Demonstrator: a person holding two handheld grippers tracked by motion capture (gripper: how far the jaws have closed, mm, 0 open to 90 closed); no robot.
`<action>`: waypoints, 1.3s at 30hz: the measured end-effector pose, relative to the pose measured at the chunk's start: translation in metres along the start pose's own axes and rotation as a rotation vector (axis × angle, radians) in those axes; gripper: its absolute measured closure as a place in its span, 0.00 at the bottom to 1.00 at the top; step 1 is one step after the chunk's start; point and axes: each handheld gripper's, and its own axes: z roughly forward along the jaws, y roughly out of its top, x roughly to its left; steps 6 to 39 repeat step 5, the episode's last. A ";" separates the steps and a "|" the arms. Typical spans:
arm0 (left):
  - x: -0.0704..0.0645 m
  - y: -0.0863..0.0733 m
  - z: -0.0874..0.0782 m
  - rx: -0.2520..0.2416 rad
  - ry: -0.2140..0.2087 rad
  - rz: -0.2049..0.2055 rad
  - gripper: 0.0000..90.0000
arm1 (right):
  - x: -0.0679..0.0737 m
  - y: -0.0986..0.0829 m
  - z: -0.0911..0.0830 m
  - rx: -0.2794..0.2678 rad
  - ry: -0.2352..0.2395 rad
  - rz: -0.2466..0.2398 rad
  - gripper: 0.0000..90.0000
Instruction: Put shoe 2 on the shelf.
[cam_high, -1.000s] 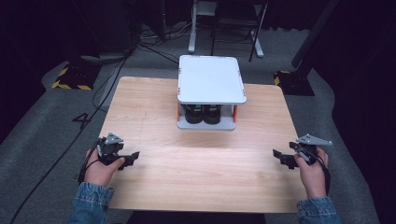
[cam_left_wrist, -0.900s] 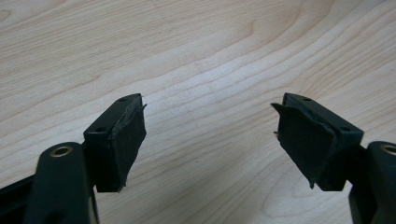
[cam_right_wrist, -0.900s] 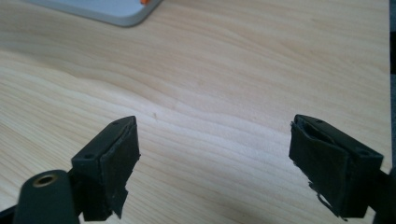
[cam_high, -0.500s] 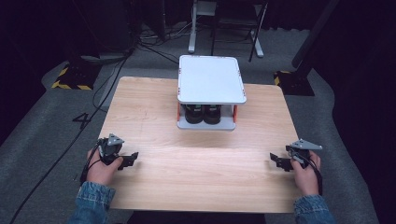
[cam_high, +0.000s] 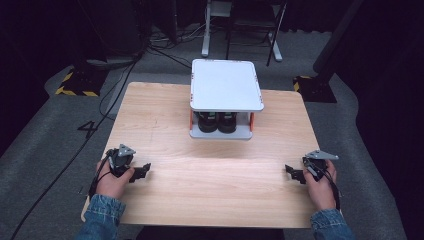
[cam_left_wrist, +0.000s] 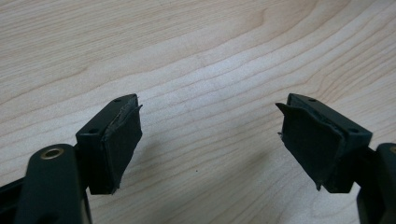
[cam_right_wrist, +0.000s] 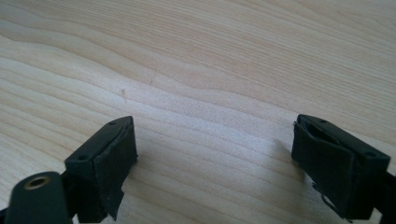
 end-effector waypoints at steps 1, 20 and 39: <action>0.000 0.001 -0.001 -0.003 0.001 -0.002 0.23 | 0.000 0.000 0.000 0.000 0.000 0.000 0.16; 0.002 0.002 -0.003 -0.032 0.016 -0.031 0.23 | 0.000 0.000 0.000 0.000 0.001 0.000 0.16; 0.002 0.002 -0.003 -0.032 0.016 -0.031 0.23 | 0.000 0.000 0.000 0.000 0.001 0.000 0.16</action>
